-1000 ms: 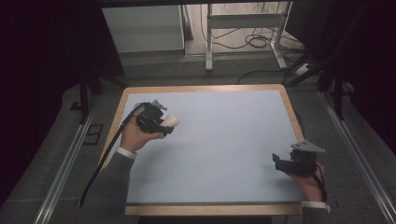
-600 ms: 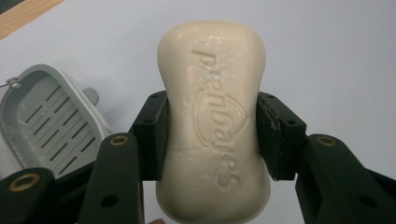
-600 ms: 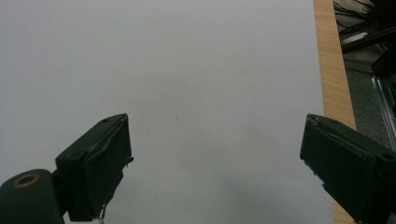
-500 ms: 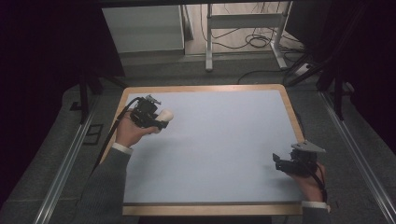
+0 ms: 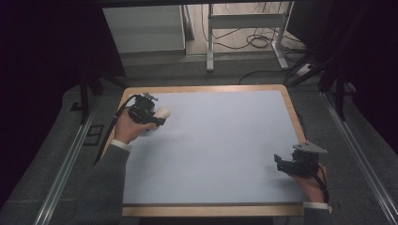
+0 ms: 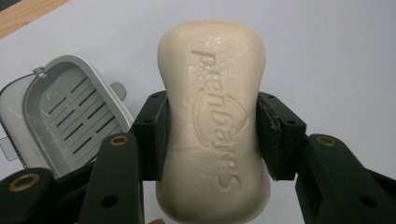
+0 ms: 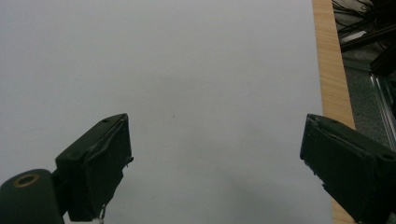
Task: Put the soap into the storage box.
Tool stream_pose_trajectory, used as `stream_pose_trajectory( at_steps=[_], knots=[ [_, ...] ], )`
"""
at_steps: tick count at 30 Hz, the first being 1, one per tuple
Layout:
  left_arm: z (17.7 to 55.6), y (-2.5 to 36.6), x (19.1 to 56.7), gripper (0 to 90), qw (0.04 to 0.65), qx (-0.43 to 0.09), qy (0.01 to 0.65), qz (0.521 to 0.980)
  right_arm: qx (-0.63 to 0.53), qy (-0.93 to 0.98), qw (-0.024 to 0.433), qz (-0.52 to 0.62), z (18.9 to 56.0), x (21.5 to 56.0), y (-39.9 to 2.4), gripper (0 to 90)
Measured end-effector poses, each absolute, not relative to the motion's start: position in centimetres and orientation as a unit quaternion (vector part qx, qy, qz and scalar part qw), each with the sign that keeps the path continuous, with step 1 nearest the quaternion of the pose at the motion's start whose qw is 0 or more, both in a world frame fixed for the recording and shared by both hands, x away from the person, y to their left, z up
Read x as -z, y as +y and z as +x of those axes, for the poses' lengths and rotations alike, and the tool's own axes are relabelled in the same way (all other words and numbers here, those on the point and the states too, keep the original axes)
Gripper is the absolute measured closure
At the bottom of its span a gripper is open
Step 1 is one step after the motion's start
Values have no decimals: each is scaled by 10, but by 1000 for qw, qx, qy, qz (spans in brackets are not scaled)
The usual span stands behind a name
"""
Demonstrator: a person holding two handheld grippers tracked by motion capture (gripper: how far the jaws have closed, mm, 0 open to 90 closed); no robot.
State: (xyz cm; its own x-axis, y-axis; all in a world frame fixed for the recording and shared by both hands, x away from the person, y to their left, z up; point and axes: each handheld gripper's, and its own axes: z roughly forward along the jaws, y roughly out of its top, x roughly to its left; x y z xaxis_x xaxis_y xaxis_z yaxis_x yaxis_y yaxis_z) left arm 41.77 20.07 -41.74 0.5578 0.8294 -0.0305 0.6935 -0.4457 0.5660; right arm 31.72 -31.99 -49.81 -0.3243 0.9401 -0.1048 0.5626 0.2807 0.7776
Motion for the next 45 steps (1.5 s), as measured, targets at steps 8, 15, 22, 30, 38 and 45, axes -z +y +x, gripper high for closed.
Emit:
stream_pose_trajectory(
  at_steps=[8,15,22,30,38,45],
  knots=[
    [425,206,419,495,265,-128,468,833,-326,746,290,503,317,498,-321,88],
    [431,210,420,495,263,-126,474,831,-327,744,291,505,317,498,-322,88],
    [437,217,422,495,261,-123,488,824,-325,746,290,504,317,498,-321,87],
    [445,224,425,495,254,-123,504,816,-326,745,291,504,317,498,-322,87],
    [452,231,429,495,249,-120,515,811,-326,744,291,505,317,498,-322,87],
    [458,238,433,495,245,-115,528,805,-326,744,291,505,317,498,-323,87]
  ],
)
